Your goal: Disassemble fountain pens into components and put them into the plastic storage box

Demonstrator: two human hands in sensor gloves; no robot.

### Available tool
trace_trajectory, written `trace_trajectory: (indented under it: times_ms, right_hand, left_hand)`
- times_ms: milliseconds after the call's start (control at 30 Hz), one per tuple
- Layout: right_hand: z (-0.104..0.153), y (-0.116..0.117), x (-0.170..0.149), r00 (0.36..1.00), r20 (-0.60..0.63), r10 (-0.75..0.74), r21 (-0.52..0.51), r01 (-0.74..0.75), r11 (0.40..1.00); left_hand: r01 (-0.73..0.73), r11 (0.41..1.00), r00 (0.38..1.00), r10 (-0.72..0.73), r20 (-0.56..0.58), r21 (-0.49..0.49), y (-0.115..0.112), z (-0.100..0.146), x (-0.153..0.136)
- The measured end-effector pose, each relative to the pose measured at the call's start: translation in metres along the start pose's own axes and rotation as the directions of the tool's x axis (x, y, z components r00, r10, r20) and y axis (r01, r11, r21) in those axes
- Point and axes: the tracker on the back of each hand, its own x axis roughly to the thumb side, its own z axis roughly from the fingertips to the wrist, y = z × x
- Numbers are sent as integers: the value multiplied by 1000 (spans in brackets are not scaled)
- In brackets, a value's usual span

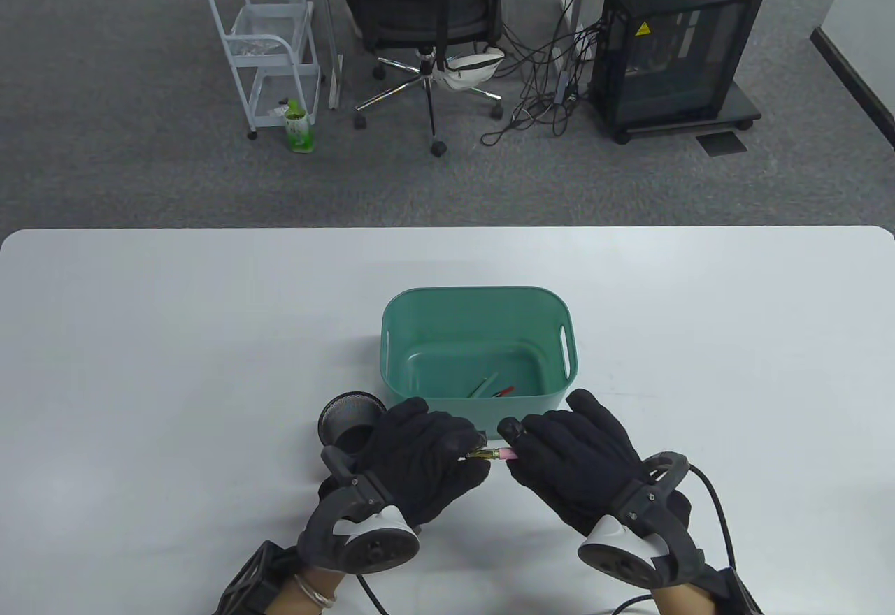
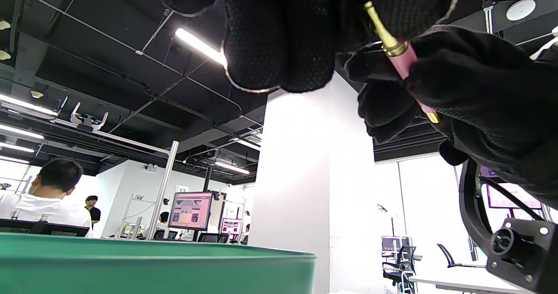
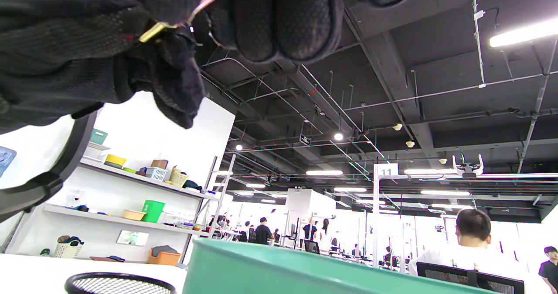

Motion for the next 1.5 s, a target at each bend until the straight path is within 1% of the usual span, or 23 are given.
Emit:
trace_trajectory:
  times_ms: [667,1500]
  right_hand:
    - [0,0,1,1000,3,-2,-2,2,1000]
    - [1,-1,0,1000,2,-1,-5,1,1000]
  left_hand:
    - [-26,1000,1000,26,1,0,0,0,-3]
    - [-2,1000,1000,2,10,3,0,0,1]
